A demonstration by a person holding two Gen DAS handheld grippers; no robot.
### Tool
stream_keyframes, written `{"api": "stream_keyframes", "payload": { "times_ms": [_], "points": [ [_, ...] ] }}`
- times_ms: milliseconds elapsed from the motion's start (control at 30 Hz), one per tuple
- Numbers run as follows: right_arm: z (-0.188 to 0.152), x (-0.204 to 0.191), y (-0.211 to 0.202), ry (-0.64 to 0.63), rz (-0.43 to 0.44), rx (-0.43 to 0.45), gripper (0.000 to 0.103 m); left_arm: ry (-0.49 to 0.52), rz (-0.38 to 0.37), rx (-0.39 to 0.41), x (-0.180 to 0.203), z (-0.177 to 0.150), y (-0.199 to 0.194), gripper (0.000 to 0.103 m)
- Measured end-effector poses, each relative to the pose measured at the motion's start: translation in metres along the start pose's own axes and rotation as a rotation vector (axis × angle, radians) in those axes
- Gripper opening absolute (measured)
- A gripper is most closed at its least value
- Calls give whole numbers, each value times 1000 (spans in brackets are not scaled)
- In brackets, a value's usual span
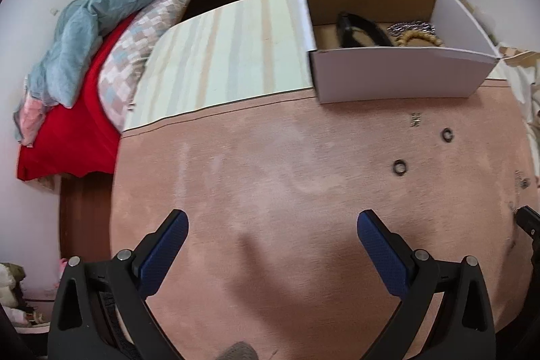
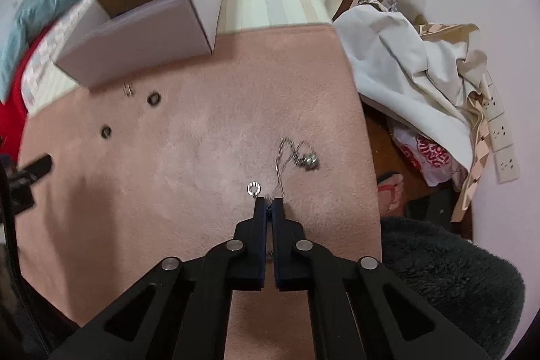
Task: Organize jewelry
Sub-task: 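Grasp the pendant necklace with the right tool while the left tool grasps a black ring, then carry the necklace and black ring into the white box and release them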
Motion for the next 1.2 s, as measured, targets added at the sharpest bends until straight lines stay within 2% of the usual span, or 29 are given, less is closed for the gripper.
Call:
{"api": "stream_keyframes", "payload": {
  "times_ms": [133,267,333,400,467,500,533,600,633,933,1067,1200],
  "points": [
    [7,7,-22,56,66,54,3,5,-129,-7,16,8,5,102],
    [16,12,-32,79,96,74,3,7,-212,-19,33,19,13,100],
    [18,14,-31,83,96,73,3,17,-229,-18,42,25,16,89],
    [20,15,-28,86,88,62,3,31,-235,-21,51,30,19,84],
    [21,19,-22,95,86,49,3,45,-235,-15,57,32,20,70],
    [20,20,-20,99,87,42,3,55,-236,-17,60,33,21,58],
    [19,20,-18,100,85,38,3,60,-234,-18,62,33,22,40],
    [18,22,-15,103,83,31,3,71,-250,-37,68,32,26,16],
    [18,23,-14,103,82,27,3,75,-251,-26,69,32,25,10],
    [17,22,-28,101,101,41,3,87,-287,23,65,31,2,10],
    [19,20,-49,112,156,75,3,74,-313,55,48,31,-18,10],
    [27,19,-82,125,228,124,3,38,-386,73,27,34,-46,10]
  ]
}}
Point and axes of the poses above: each gripper's, at about its wrist camera, not at the fingertips, and y roughly the way its jaws point, x to its right, z to its top, the point moved 1 cm from there along y, roughly the way its jaws point, and after that the axes turned 5 degrees about -x, right-handed, at the moved point
